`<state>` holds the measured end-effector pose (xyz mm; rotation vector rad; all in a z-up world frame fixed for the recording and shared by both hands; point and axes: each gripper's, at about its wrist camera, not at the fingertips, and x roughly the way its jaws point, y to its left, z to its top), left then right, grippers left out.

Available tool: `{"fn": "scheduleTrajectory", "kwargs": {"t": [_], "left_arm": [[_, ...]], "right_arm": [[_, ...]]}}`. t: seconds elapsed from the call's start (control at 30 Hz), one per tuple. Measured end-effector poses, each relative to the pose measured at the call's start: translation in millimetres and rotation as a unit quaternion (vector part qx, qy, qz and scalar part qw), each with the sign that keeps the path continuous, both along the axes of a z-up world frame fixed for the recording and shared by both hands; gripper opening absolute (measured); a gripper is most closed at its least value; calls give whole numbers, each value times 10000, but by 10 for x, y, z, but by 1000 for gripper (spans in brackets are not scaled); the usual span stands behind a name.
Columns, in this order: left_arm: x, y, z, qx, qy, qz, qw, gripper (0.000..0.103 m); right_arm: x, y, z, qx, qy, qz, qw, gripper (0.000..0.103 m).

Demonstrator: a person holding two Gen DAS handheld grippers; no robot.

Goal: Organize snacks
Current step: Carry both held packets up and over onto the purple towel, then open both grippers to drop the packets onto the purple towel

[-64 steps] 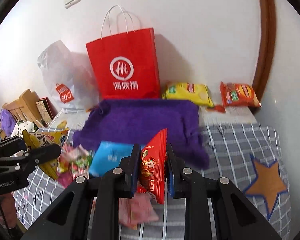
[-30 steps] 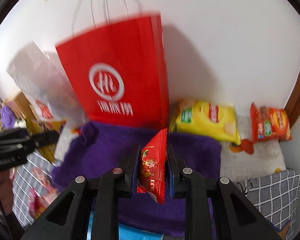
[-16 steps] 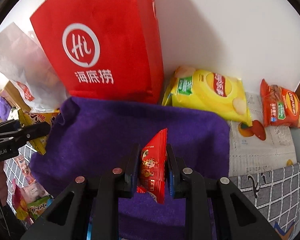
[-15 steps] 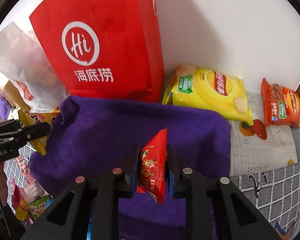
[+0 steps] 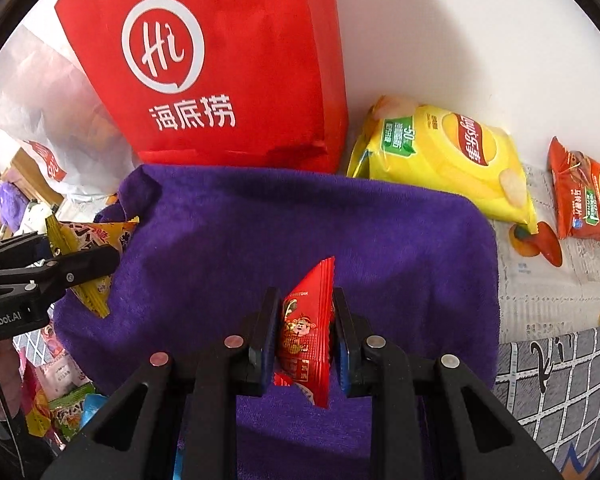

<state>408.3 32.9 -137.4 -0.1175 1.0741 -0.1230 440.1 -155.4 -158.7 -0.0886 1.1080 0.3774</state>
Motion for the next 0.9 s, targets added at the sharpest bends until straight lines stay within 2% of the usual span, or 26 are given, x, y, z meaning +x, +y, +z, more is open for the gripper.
{"fn": "scheduleTrajectory", "kwargs": {"t": [0.33,0.47,0.9], "left_arm": [[22,-27,-46,-16,73,-78,9999,51],[32,-53,-56,-12,79,-93,9999,51],[-12,-64,-15,-110,12,-157,9998,51]], "right_arm": [[4,101,-102,-371,12,41,9993,27],[6,87,-61,-530,-145,-3,9985,46],[-33,-102,294,-328,-561,-166,9978,62]]}}
